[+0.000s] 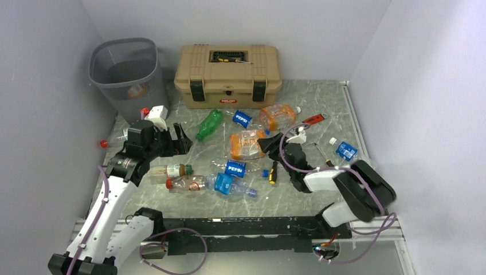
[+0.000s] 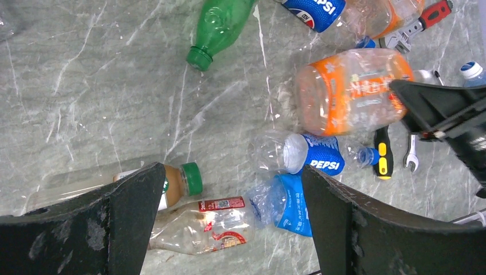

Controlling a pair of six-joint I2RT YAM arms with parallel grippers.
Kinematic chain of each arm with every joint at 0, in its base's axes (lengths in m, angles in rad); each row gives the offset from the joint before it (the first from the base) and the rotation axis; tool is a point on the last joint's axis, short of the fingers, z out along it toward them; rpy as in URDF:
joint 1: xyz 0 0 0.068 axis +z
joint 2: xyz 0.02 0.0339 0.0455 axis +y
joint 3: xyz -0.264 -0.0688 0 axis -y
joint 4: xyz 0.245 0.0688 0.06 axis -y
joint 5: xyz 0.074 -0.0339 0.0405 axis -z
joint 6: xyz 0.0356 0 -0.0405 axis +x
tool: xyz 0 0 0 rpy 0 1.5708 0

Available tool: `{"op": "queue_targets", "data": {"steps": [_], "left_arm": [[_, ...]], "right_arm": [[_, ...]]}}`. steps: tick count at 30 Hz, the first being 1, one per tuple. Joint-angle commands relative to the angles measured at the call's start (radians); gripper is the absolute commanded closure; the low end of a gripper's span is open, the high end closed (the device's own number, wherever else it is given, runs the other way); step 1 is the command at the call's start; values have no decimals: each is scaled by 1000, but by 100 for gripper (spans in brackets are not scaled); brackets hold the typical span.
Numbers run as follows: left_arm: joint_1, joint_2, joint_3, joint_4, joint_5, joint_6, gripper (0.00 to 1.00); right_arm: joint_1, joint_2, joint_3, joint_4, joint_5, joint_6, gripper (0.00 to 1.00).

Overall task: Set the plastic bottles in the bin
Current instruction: Pick up the plastic bottle at the center of the board.

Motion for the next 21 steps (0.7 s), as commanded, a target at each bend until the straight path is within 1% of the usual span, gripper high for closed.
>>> {"op": "queue_targets", "data": {"steps": [1,5,7,9,10,12,13,16,17,18,19,21], "left_arm": [[-4,-23,4,25,-1,-5,6],[-6,-36,2,29,-16,-5,6],[-6,-36,2,36,-8,-8,6],[-6,-33,-4,68,48,-23,3],[-6,-32,-11,100,99,-36,1],[-6,-28,-50,218,261,-71,1],[-6,-22,-81,311,370,-103,1],[-6,30,-175,722,638,-280,0],[-7,61,-179,797,706,-317,1],[-12,98,-168,832,767,-336,1],[-21,132,-139,825,815,-333,1],[-51,198,-69,728,881,-285,0]], "right_arm": [[6,-253,-1,-178,13,-226,59],[14,-493,25,-380,-86,-409,59],[18,-577,66,-510,-185,-501,60],[27,-638,110,-631,-289,-581,60],[35,-663,133,-687,-337,-619,60],[51,-687,177,-769,-438,-665,60],[60,-694,194,-794,-494,-684,60],[88,-692,230,-831,-638,-721,59],[98,-689,236,-826,-674,-724,59],[106,-685,240,-815,-704,-725,59],[111,-681,238,-799,-731,-724,59],[115,-675,229,-752,-775,-715,59]]}}
